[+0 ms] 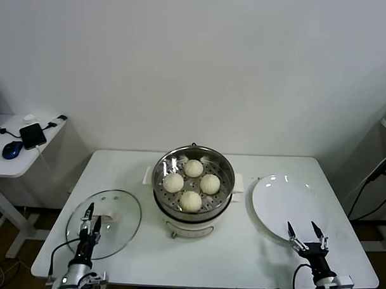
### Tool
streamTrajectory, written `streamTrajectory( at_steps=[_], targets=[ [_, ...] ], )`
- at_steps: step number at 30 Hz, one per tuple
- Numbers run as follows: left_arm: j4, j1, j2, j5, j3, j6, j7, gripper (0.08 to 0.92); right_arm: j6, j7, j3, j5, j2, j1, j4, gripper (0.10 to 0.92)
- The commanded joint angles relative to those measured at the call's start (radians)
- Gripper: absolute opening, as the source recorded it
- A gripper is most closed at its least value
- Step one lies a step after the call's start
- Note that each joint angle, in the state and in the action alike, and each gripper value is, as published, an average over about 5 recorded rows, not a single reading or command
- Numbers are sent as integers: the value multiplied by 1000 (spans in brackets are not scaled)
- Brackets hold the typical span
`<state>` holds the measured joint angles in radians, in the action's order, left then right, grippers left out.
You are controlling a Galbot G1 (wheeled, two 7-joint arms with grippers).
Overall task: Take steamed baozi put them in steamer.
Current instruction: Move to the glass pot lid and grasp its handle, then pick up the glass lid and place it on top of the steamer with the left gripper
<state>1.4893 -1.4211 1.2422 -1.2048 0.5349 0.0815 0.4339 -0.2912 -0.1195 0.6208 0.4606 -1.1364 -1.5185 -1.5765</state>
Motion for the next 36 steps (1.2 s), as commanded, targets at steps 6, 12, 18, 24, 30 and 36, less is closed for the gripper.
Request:
streamTrajectory(
  at_steps=[6,12,18,24,30,36],
  targets=[
    [-72,50,2,-4,-9,24,-1,722,3,4,-6,-12,-4,8,7,823],
    [-110,62,9,-12,-13,12,14,549,10,10,-18,-26,-8,19,4,823],
    [-118,66,22,-20,-8,2,31,375,19,14,-18,-26,-6,26,-1,823],
    [-76,51,28,-13,1,-13,32,203,35,14,-13,-21,-6,25,-7,823],
    [106,-11,-8,50,20,8,-23,132,40,13,0,-20,-7,15,-22,823],
    [348,-89,-100,161,90,78,-133,132,57,20,30,-33,-15,4,-49,823]
  ],
)
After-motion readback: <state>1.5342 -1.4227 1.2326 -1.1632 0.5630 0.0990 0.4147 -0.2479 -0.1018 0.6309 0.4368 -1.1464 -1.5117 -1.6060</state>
